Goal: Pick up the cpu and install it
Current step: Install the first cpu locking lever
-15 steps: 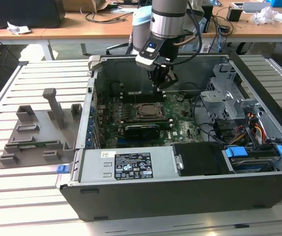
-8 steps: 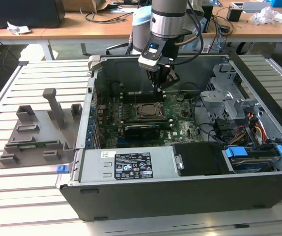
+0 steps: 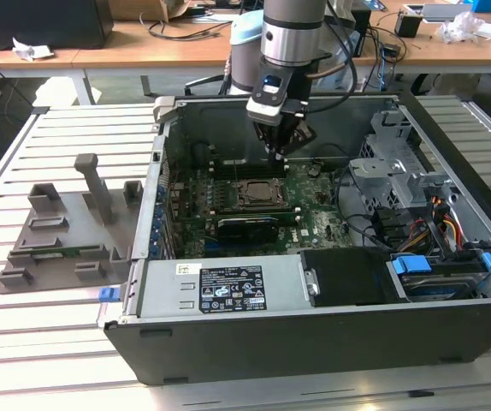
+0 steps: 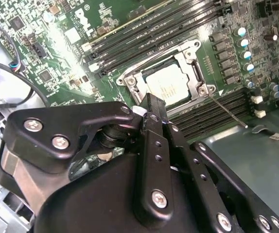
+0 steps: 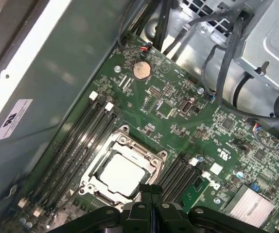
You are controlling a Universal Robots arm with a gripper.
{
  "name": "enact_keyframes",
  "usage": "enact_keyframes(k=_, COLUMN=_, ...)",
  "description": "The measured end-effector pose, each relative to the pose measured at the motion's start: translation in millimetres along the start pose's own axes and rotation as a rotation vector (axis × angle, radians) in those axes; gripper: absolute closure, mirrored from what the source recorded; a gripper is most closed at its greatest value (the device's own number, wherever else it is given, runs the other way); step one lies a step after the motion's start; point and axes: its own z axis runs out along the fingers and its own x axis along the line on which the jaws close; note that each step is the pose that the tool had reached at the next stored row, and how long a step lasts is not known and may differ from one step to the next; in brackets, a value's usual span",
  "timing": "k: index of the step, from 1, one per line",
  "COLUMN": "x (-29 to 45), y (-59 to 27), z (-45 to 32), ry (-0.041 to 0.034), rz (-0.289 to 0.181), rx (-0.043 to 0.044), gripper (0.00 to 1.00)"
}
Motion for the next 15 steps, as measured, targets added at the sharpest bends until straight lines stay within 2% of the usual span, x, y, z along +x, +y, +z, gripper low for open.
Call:
enact_keyframes(k=6, x=0.0, y=0.0, z=0.0, ry=-0.0058, rz=-0.071, rx=-0.0034, gripper=0.89)
enact_keyframes(k=8, x=0.0, y=0.0, z=0.0, ry=-0.0091, rz=-0.111, rx=-0.0053, gripper=0.89)
enact_keyframes(k=15, x=0.0, y=0.0, z=0.0, ry=-0.0165, rz=-0.201, rx=-0.0095, gripper=0.89)
